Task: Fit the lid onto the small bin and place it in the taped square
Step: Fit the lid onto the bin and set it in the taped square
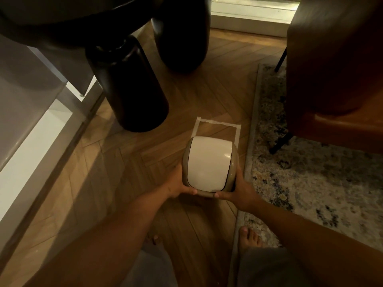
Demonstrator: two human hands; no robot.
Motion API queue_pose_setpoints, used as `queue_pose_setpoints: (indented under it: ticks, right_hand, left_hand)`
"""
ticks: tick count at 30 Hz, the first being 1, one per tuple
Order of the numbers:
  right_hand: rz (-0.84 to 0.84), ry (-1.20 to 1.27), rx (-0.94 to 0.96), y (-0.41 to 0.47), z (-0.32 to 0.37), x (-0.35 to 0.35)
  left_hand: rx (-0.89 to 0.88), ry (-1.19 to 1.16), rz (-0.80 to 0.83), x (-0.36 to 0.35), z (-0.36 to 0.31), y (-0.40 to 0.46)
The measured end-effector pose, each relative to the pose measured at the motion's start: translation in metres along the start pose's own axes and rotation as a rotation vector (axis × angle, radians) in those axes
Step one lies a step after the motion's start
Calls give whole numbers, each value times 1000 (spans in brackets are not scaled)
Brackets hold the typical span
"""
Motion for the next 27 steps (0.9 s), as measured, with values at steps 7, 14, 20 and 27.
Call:
queue_pose_setpoints:
  ticks: [7, 14, 20, 27]
  right_hand:
    - [72, -46, -42, 9, -9, 19]
    - [4, -94, -63, 16, -23, 16]
    - [-3, -32, -23, 40, -19, 24]
    - [-144, 82, -31, 62, -19, 18]
  left_hand:
    - [-28, 43, -2, -14, -8, 13]
    - [-10, 38, -64, -14, -4, 31]
    - [-48, -22, -131, -7, -9, 50]
    - [-71, -17, -311, 0, -20, 77]
Point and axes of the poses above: each hand's wrist, its own y-axis towards the middle knuckle, its own x-axis out of the back of the hand, z = x × y, the point moved 5 cm from there along y, towards the middle knuckle, and after that the axes turned 5 degrees about -z, right-handed, at the moved point
